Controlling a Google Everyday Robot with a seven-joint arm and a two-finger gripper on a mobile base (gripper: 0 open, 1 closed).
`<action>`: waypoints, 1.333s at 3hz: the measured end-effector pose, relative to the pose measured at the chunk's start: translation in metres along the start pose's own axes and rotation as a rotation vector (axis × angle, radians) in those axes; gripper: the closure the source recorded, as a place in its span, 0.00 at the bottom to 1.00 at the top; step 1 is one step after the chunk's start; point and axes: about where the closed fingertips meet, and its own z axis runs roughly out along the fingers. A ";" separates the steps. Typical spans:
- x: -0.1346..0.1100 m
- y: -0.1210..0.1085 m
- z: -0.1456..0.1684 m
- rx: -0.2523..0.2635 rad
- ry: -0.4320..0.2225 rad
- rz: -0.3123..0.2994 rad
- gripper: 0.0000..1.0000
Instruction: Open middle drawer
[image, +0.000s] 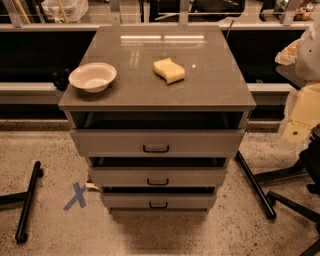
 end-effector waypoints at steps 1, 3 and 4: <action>0.000 0.000 0.001 -0.002 -0.002 -0.001 0.00; 0.000 0.025 0.093 -0.071 -0.162 -0.013 0.00; -0.007 0.020 0.098 -0.037 -0.207 -0.016 0.00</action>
Offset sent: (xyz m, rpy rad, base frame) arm 0.0094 0.0177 -0.1058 0.1466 0.0313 0.0509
